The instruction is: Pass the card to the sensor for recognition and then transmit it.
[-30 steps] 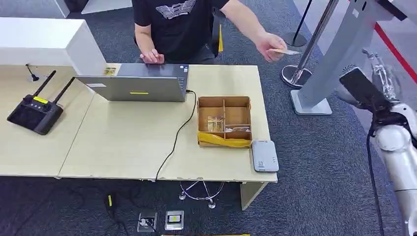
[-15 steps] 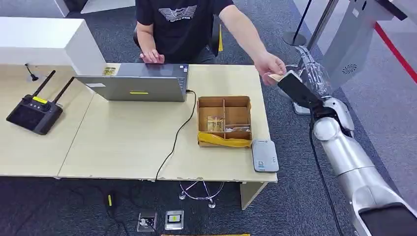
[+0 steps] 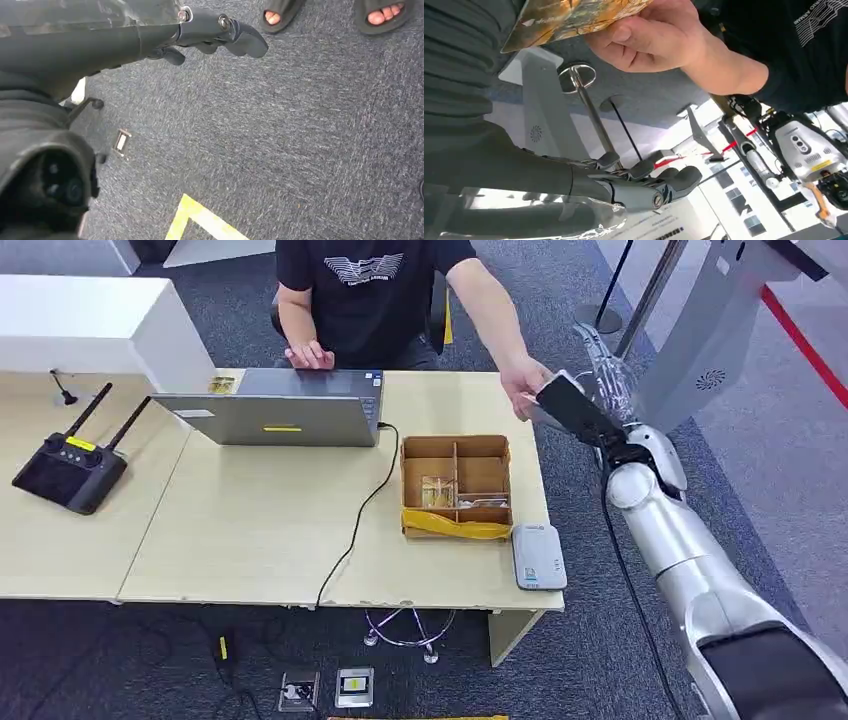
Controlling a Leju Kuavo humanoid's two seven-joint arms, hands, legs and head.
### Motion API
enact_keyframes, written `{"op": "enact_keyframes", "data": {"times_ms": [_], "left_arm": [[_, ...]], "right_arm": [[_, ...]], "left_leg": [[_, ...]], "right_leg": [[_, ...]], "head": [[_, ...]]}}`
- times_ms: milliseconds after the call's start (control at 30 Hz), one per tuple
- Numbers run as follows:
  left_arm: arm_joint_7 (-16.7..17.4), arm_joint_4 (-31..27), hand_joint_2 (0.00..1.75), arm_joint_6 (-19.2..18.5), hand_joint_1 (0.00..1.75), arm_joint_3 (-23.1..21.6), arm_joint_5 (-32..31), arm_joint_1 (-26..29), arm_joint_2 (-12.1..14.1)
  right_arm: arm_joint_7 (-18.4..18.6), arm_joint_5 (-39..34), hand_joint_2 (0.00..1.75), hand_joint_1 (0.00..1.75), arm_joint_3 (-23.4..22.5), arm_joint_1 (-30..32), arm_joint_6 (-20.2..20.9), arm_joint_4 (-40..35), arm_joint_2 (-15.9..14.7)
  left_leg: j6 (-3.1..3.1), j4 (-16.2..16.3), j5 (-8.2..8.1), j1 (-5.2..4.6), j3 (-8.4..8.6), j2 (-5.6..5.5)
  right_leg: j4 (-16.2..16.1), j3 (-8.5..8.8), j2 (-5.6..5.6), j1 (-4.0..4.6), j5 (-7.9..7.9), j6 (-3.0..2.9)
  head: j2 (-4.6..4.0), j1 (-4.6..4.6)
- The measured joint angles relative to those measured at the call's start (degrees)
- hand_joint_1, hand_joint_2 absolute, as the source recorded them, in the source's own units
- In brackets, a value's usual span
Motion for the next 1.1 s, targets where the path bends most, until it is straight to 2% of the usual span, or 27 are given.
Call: {"op": "enact_keyframes", "data": {"times_ms": [267,300,333,500,600,700,867,1100], "left_arm": [[0.00,0.00,0.00,-0.04,0.00,-0.02,0.00,0.02,0.00],[0.00,0.00,0.00,-0.04,0.00,-0.02,0.00,0.02,0.00],[0.00,0.00,0.00,-0.04,0.00,-0.02,0.00,0.03,0.00],[0.02,0.00,0.00,0.13,0.00,-0.02,0.48,0.04,0.02],[-0.35,-0.02,0.00,0.61,0.00,-0.26,-0.66,-0.02,-0.04],[-1.46,-0.11,0.00,2.01,0.00,-0.85,-1.55,-0.36,-0.88],[-1.81,-0.33,0.00,1.86,0.00,-1.46,-2.38,-0.49,-2.08],[-1.49,-0.39,0.00,1.92,0.00,-1.86,-2.16,-0.46,-2.16]], "right_arm": [[-0.22,0.26,1.75,0.00,0.44,-0.84,-0.44,1.92,0.39],[-0.30,0.26,1.75,1.05,0.52,-0.87,-0.48,2.10,0.39],[-0.46,0.26,1.75,1.75,0.63,-0.90,-0.50,2.29,0.39],[-2.38,-0.68,1.75,1.75,0.87,-0.98,-1.09,2.80,0.46],[-3.52,0.04,1.75,1.75,0.94,-0.98,-2.78,2.51,0.72],[-2.40,0.09,1.75,1.75,1.05,-0.95,-2.82,0.89,0.92],[-0.44,0.46,1.75,1.75,1.92,-0.80,-2.47,-3.52,1.05],[-0.96,-0.79,1.75,1.75,2.54,-0.78,-2.36,-5.86,1.09]], "left_leg": [[0.00,0.00,0.00,0.00,0.01,0.00],[0.00,0.00,0.00,0.00,0.01,0.00],[0.00,0.00,0.00,0.00,0.00,0.00],[0.00,0.00,0.00,0.00,0.00,0.00],[0.00,0.00,0.00,0.00,0.01,0.00],[0.00,0.01,0.00,-0.01,0.02,0.00],[-0.01,0.01,0.00,0.00,0.04,0.08],[-0.01,0.01,0.00,0.00,0.04,0.10]], "right_leg": [[0.00,0.00,0.00,0.00,0.01,-0.01],[0.00,0.00,0.00,0.00,0.01,-0.02],[0.00,0.00,0.00,0.00,0.02,-0.03],[0.00,0.00,0.00,0.00,0.02,-0.03],[0.00,0.00,0.00,0.00,0.03,-0.04],[-0.01,-0.01,0.00,-0.01,0.03,-0.04],[0.00,-0.02,0.16,0.00,0.03,-0.04],[0.00,-0.03,0.17,0.00,0.03,-0.04]], "head": [[0.00,0.00],[0.00,0.00],[0.00,0.00],[0.00,0.00],[0.00,-0.02],[0.00,0.02],[0.00,0.00],[0.00,0.00]]}}
